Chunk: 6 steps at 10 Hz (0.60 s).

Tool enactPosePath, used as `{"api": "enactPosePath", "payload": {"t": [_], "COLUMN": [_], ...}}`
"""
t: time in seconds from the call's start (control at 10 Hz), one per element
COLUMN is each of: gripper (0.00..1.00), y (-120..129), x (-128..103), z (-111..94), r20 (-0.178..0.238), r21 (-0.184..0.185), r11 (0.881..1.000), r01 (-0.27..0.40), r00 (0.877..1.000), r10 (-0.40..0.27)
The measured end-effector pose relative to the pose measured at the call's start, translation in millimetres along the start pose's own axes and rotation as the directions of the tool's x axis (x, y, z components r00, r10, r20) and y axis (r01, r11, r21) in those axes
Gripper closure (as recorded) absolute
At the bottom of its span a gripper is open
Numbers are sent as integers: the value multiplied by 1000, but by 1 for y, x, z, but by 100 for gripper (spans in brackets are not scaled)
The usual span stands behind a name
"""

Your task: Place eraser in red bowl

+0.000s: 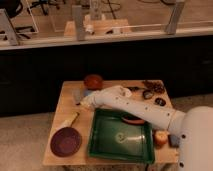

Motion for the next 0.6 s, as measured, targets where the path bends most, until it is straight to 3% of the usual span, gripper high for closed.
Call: {"api": "enactPosePath", "payload": {"t": [0.3, 0.6], "gripper": [100, 100], "y": [-37, -68], "x": [-7, -6], "z": [-29, -35], "r20": [-7, -19], "r21": [65, 109], "r11": [998, 994], "r01": [2, 9], "r00": [1000, 1000], "r10": [-1, -7]}}
